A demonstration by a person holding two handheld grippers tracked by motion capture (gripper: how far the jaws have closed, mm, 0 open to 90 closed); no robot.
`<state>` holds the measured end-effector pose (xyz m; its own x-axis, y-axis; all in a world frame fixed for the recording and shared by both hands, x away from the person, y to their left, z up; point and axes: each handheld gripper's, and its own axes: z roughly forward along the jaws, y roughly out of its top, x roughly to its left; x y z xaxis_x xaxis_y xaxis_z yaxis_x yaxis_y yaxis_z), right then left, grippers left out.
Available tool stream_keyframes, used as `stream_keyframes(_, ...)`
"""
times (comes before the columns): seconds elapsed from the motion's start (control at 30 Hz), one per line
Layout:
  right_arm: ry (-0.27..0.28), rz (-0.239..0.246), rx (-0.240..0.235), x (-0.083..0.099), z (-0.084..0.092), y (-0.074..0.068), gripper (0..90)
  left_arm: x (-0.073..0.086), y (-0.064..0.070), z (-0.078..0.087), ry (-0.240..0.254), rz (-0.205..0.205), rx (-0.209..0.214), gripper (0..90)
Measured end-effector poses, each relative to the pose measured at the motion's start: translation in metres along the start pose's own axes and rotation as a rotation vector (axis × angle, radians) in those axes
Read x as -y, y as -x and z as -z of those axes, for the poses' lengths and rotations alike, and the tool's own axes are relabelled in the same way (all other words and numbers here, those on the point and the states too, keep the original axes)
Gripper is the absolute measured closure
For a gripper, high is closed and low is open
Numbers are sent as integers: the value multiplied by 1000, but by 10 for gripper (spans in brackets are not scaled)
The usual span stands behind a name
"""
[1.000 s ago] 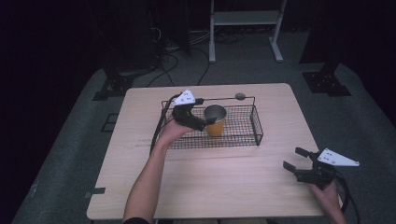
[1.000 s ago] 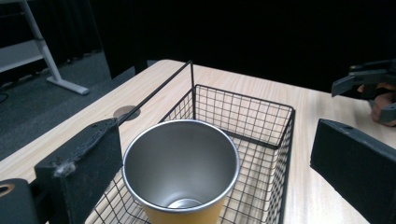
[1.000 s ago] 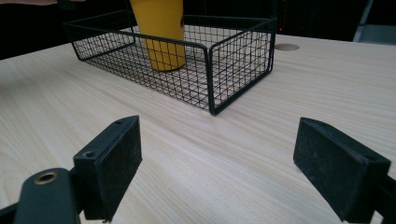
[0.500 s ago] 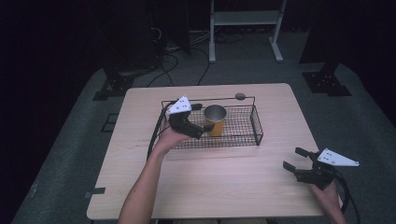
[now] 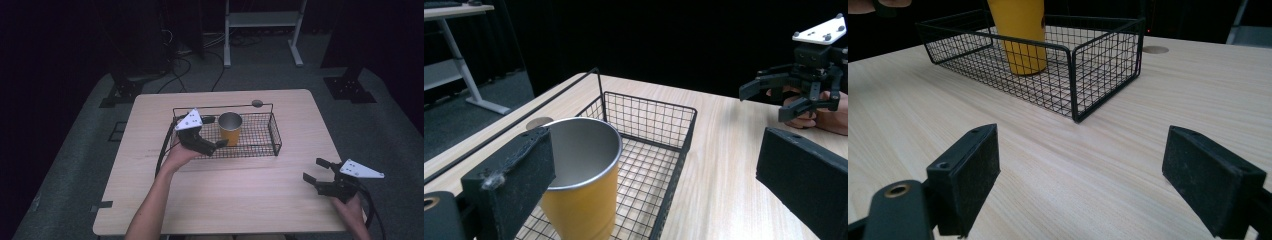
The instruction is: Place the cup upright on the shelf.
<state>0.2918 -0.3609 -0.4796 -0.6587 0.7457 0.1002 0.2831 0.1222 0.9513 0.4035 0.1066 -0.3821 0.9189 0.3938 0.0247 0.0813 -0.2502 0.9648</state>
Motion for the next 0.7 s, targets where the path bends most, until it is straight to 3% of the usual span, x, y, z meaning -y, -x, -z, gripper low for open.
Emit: stream_keyframes(0.7, -2, 1, 2, 0, 0, 0, 143, 19, 18, 26, 39, 19, -14, 16)
